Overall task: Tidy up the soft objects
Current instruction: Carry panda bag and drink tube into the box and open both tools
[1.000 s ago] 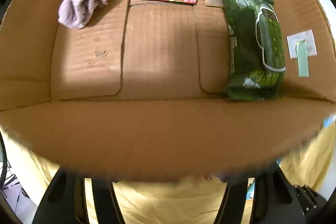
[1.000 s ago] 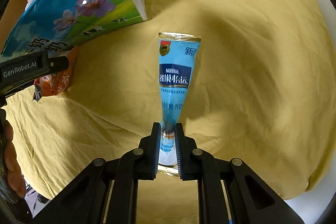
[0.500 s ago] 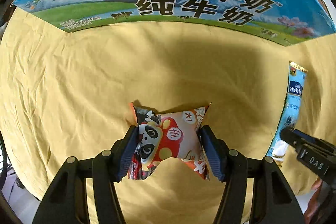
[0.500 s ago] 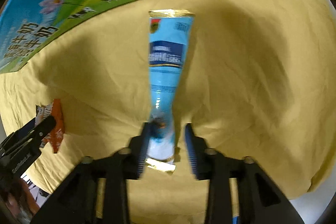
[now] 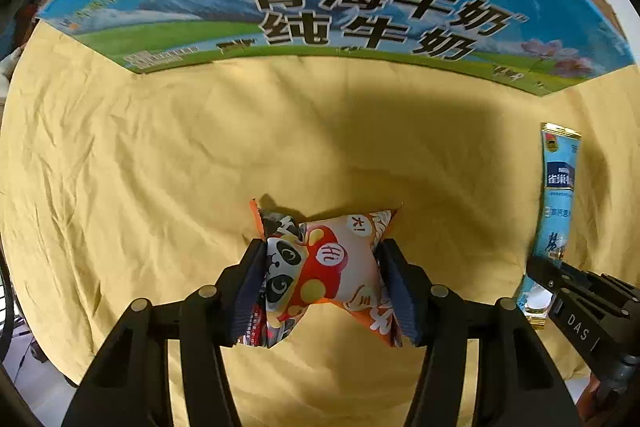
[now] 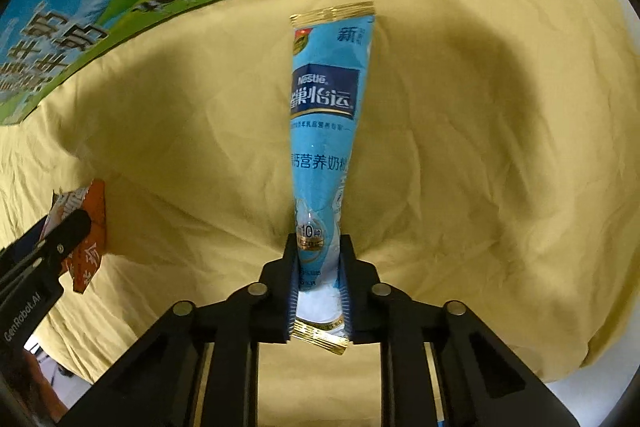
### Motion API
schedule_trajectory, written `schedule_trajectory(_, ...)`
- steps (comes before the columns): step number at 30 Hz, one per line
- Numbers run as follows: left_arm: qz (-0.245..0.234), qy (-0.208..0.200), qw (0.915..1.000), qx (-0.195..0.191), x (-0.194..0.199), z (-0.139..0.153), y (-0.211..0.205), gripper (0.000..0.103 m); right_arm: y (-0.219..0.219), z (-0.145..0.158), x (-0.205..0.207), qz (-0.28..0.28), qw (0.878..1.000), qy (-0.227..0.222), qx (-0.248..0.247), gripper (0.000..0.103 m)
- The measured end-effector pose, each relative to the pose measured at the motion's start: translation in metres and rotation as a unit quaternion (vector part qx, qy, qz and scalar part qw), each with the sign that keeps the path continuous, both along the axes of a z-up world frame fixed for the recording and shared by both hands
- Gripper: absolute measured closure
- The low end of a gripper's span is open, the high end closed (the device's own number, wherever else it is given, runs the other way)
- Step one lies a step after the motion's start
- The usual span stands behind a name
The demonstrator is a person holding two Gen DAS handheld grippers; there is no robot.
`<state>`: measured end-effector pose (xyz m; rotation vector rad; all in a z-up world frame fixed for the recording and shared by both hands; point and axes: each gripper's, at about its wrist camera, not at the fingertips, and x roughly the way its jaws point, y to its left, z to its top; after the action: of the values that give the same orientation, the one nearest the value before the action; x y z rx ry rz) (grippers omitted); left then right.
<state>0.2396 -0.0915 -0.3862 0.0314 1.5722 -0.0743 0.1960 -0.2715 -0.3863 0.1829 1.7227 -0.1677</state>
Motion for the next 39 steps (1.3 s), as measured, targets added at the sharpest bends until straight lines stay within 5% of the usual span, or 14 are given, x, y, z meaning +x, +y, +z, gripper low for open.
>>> schedule_trajectory(7,0.004,-0.013,0.9993,-0.033,-0.012,0.041,0.01,0.049,0.018,0.038,-0.005,0.021,0.999,-0.027,0.034,0.087)
schedule_trajectory(13,0.007,-0.043,0.9954,-0.085,-0.013,0.104,0.02,0.049,0.028,0.101,-0.006,0.044,0.994,-0.068,0.078,0.087)
schedule_trajectory(22,0.017,-0.115,0.9836,-0.138,0.05,0.199,0.045,0.049,0.064,0.181,0.05,0.066,0.979,-0.147,0.127,0.087)
schedule_trajectory(27,0.016,-0.116,0.9853,-0.124,0.104,0.198,0.058,0.048,0.076,0.199,0.108,0.072,0.975,-0.174,0.12,0.087)
schedule_trajectory(31,0.025,-0.083,0.9886,-0.123,0.142,0.169,0.067,0.048,0.088,0.195,0.161,0.068,0.976,-0.172,0.111,0.087)
schedule_trajectory(39,0.056,0.0,0.9916,-0.117,0.182,0.082,0.08,0.048,0.1,0.115,0.207,0.048,0.985,-0.133,0.097,0.087)
